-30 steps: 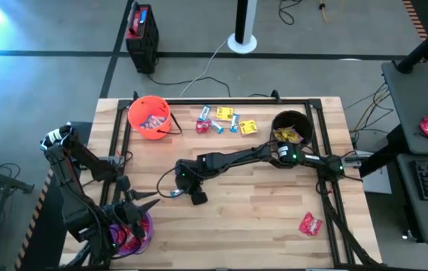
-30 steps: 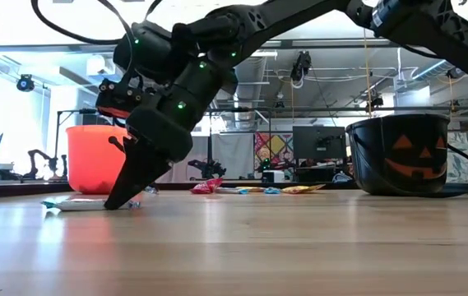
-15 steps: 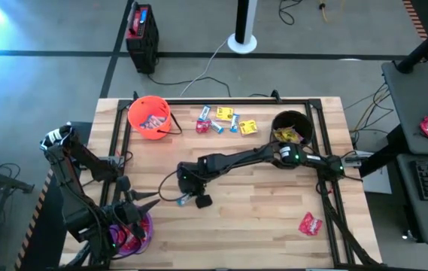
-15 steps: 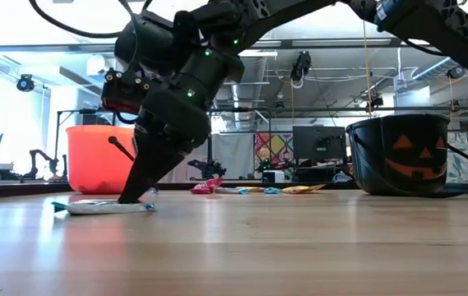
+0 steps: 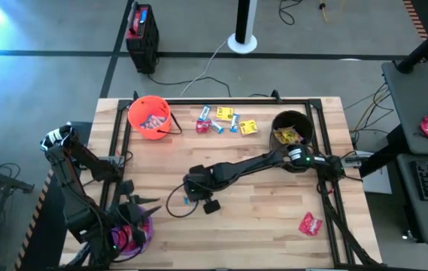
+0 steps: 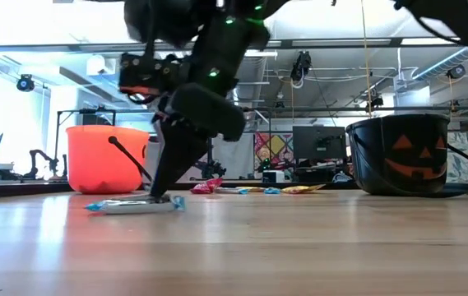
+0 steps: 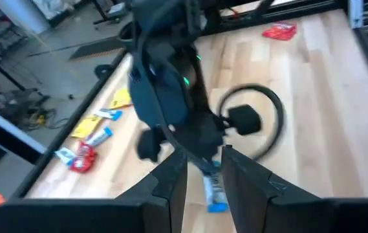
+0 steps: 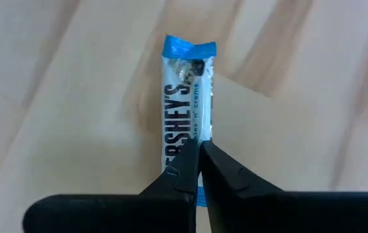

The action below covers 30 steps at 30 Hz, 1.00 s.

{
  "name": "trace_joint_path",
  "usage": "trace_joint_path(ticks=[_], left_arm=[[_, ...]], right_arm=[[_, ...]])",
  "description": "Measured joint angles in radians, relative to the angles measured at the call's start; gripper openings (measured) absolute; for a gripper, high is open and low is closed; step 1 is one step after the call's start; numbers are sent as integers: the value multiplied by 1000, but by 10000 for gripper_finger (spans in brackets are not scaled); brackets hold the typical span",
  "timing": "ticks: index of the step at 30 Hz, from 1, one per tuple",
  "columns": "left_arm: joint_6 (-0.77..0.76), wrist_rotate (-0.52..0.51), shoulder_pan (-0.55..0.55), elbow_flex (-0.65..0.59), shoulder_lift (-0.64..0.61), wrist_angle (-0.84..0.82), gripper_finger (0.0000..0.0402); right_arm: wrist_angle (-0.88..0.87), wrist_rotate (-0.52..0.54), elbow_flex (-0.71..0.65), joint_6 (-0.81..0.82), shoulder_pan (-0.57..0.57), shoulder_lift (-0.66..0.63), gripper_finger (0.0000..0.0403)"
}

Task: Sort candy by brand, put in halloween buckets
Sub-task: Put the white chocolate bar into the orange bucket

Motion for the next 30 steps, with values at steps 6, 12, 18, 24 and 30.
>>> trace_joint_path(ticks=[6,12,18,24,30], left_arm=[[126,12,7,-83,0,211,80],[236,105,70,-168,-3,426,76],[315,249,189,-226,1,517,75],[317,406,311,-301,28,546,60],[412,539,405,-335,77,626,5]], right_arm=[[259,61,-296,75,17,-197,8],[524,97,-585,186,43,-386,8],[712,112,-756,312,47,-472,8],[925,117,-869,394,48,-450,9],[938,148,-917,467,45,-450,9]])
